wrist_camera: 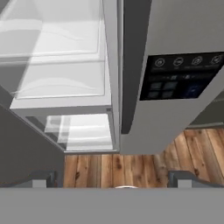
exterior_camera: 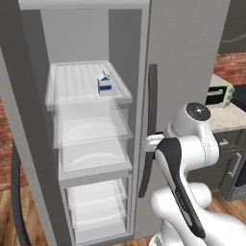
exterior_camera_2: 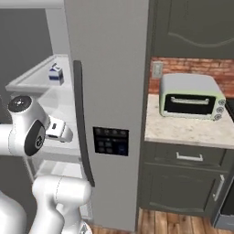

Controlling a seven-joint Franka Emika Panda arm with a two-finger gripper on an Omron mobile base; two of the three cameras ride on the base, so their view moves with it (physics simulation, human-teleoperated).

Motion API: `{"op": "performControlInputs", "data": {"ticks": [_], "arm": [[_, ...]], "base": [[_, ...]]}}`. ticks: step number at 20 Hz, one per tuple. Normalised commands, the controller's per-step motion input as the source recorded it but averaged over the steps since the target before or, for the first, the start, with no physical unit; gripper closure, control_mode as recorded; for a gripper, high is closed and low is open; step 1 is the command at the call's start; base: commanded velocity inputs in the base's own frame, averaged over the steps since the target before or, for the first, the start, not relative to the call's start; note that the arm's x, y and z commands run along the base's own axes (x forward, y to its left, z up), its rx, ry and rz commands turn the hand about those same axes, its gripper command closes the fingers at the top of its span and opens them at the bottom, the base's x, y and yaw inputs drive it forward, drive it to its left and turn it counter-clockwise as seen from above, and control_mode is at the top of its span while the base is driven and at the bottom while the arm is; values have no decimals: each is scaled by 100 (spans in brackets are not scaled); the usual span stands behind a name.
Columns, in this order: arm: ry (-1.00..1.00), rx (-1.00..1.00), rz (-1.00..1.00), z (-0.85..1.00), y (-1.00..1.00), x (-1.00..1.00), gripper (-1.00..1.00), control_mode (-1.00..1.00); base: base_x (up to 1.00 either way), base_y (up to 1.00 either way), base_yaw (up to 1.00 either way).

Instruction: Take a sugar cube from the saucer and place it inside the coffee. Then, grab milk from the fridge and place it next to the coffee on the counter to sweeten the coffee.

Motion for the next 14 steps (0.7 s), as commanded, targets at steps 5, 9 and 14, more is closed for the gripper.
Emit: {"op": "performControlInputs", "data": {"ticks": [5,9,14], "arm": [[0,0,0,0,0,0,-100,100],[0,0,0,0,0,0,-100,100],[0,0,0,0,0,0,-100,100]], "base": [[35,38,7],[24,42,8],[29,32,6]]}}
